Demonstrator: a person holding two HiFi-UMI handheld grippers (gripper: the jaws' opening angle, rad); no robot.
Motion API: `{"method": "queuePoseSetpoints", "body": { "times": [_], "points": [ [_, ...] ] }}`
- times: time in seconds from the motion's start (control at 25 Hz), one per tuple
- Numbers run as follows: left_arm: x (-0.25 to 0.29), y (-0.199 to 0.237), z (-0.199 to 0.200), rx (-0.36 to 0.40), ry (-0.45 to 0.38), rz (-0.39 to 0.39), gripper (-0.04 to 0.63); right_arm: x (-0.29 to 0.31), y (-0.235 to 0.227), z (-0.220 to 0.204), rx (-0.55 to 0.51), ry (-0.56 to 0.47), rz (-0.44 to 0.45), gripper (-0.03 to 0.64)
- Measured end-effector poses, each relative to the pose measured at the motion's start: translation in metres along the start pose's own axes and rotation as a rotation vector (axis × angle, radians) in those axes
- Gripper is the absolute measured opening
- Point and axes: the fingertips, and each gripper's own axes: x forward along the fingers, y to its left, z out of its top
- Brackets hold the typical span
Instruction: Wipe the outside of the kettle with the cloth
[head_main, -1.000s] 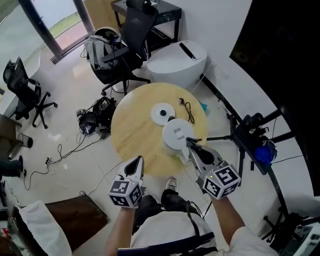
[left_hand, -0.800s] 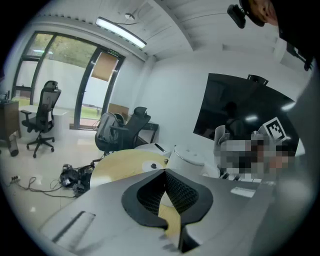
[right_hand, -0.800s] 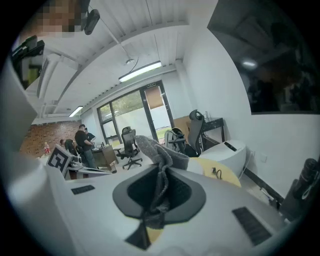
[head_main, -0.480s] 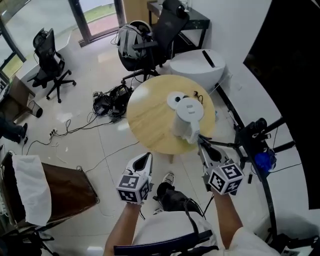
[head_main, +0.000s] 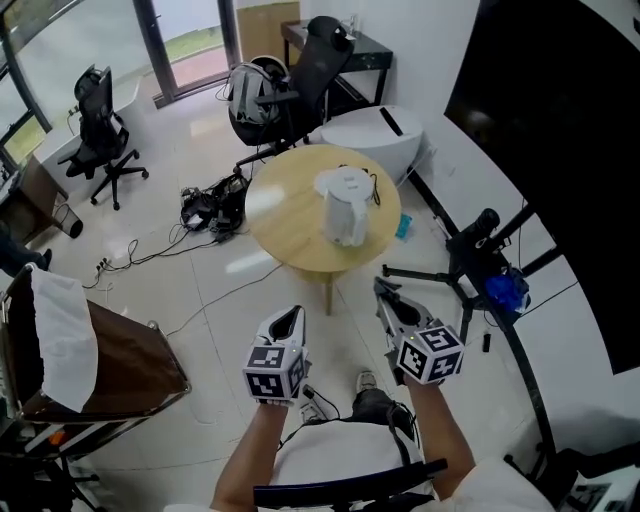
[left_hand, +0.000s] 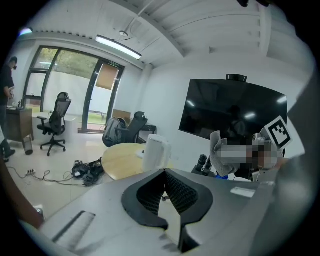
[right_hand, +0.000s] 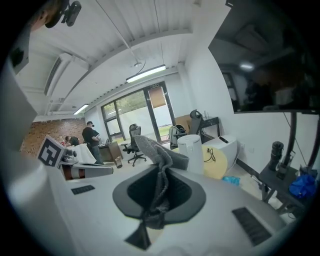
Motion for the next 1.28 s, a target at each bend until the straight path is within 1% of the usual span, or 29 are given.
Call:
{"method": "queuePoseSetpoints", "body": {
  "times": [0.12, 0.24, 0.36, 0.56, 0.88, 1.28],
  "points": [
    [-0.009, -0.021, -0.007, -0.018, -0.013, 0.003, 0.000, -0.021, -0.007, -0.012, 0.022, 0.019, 0.008, 0.031],
    [-0.011, -0.040, -0.006, -0.025, -0.039, 0.007, 0.000, -0.035, -0.009, -0.014, 0.020, 0.024, 0.027, 0.031],
    [-0.007, -0.065, -0.001, -0.016, -0.057, 0.010, 0.000, -0.046, -0.015, -0.010, -0.004, 0.015, 0.048, 0.031],
    [-0.001, -0.099, -0.004, -0.004, -0.055, 0.021, 0.000, -0.062, -0.028, -0.009, -0.026, 0.012, 0.083, 0.031],
    [0.000, -0.115, -0.005, 0.016, -0.054, 0.046, 0.000, -0.073, -0.035, -0.010, -0.016, 0.007, 0.121, 0.031],
    [0.005, -0.119, 0.000, 0.021, -0.054, 0.058, 0.000, -0.071, -0.046, -0.006, -0.003, 0.000, 0.124, 0.031]
  ]
}}
